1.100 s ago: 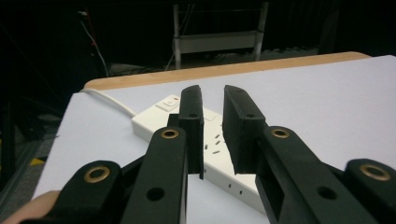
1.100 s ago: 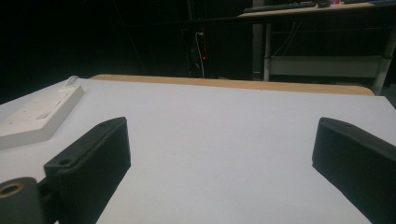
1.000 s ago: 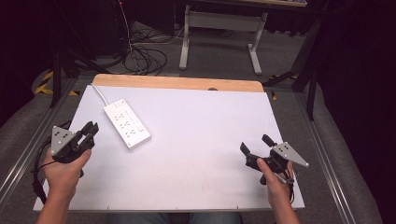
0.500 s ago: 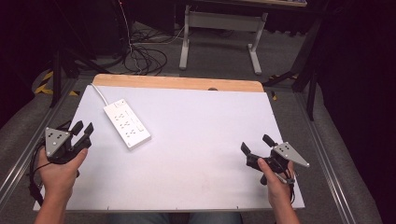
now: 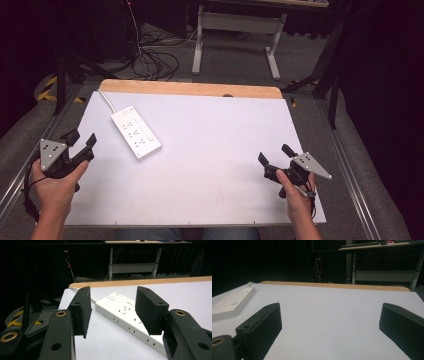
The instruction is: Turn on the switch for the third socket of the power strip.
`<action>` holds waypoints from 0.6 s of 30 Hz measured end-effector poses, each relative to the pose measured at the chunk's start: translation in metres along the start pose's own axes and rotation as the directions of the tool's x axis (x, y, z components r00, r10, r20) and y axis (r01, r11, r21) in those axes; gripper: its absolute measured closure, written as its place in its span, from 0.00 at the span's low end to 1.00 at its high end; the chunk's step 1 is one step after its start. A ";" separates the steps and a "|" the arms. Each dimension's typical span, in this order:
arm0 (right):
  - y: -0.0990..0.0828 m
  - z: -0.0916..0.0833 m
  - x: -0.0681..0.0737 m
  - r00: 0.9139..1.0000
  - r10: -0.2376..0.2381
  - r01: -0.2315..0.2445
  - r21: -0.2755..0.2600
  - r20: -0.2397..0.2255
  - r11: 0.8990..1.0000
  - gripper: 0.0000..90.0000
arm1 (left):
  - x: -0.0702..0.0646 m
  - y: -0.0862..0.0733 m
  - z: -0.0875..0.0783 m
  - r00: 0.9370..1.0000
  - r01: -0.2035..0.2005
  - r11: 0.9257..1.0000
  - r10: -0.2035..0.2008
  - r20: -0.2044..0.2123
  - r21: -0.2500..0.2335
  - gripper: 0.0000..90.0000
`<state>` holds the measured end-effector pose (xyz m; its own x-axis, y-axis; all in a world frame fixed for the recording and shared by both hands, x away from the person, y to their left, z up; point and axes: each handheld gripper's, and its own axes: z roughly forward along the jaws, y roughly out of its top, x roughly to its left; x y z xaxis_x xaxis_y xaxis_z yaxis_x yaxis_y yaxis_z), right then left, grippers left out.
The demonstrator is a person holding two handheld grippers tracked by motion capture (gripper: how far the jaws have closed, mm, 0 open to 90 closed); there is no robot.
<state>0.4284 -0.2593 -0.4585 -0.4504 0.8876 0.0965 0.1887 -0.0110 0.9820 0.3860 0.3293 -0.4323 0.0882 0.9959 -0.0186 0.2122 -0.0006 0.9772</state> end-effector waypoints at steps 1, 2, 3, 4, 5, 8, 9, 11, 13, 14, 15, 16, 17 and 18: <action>0.000 0.000 0.000 1.000 -0.002 0.002 -0.001 -0.001 1.000 0.05 | 0.001 0.000 0.000 1.000 -0.002 1.000 0.002 -0.001 -0.001 0.50; 0.000 0.000 0.000 1.000 0.000 0.000 -0.001 -0.002 1.000 0.05 | 0.001 0.000 0.000 1.000 -0.001 1.000 0.001 -0.002 0.000 0.49; 0.000 0.000 0.001 1.000 0.000 0.000 -0.001 -0.002 1.000 0.05 | 0.001 0.000 0.000 1.000 -0.005 1.000 0.005 0.000 0.004 0.48; 0.000 0.000 0.001 1.000 0.001 -0.001 -0.001 -0.003 1.000 0.05 | 0.000 0.000 0.001 1.000 -0.002 1.000 0.002 0.001 0.003 0.46; 0.000 0.000 0.001 1.000 -0.001 0.001 -0.002 -0.004 1.000 0.05 | 0.000 0.000 0.001 1.000 -0.004 1.000 0.004 0.007 0.004 0.44; 0.000 0.001 0.001 1.000 -0.001 0.001 -0.001 -0.005 1.000 0.05 | 0.000 -0.001 0.002 1.000 -0.004 1.000 0.004 0.017 0.013 0.40; 0.000 0.000 0.001 1.000 0.000 0.000 -0.001 -0.004 1.000 0.05 | 0.001 -0.001 0.003 1.000 -0.003 1.000 0.002 0.018 0.015 0.39; 0.000 0.000 0.000 1.000 0.001 -0.001 -0.002 -0.002 1.000 0.05 | 0.002 -0.002 0.003 1.000 0.000 1.000 0.000 0.017 0.018 0.38; 0.000 0.000 0.000 1.000 0.003 -0.003 -0.003 -0.003 1.000 0.05 | 0.003 -0.002 0.003 1.000 0.003 1.000 -0.003 0.017 0.018 0.38; 0.000 0.000 0.000 1.000 0.002 -0.002 -0.004 -0.002 1.000 0.05 | 0.003 -0.002 0.003 1.000 0.009 1.000 -0.009 0.017 0.015 0.37; 0.001 0.000 0.000 1.000 0.003 -0.003 -0.004 -0.002 1.000 0.05 | 0.004 -0.002 0.003 1.000 0.007 1.000 -0.007 0.016 0.016 0.36; 0.001 0.000 0.001 1.000 0.003 -0.003 -0.004 -0.002 1.000 0.05 | 0.005 -0.002 0.003 1.000 0.007 1.000 -0.007 0.015 0.017 0.35; 0.001 0.000 0.001 1.000 0.002 -0.002 -0.005 -0.002 1.000 0.05 | 0.005 -0.002 0.004 1.000 0.015 1.000 -0.015 0.015 0.018 0.34; 0.001 0.000 0.001 1.000 0.002 -0.002 -0.006 -0.002 1.000 0.05 | 0.005 -0.002 0.004 1.000 0.016 1.000 -0.016 0.011 0.023 0.32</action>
<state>0.4280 -0.2588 -0.4577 -0.4515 0.8868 0.0989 0.1849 -0.0155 0.9826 0.3898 0.3342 -0.4356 0.0957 0.9947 -0.0367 0.2360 0.0131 0.9717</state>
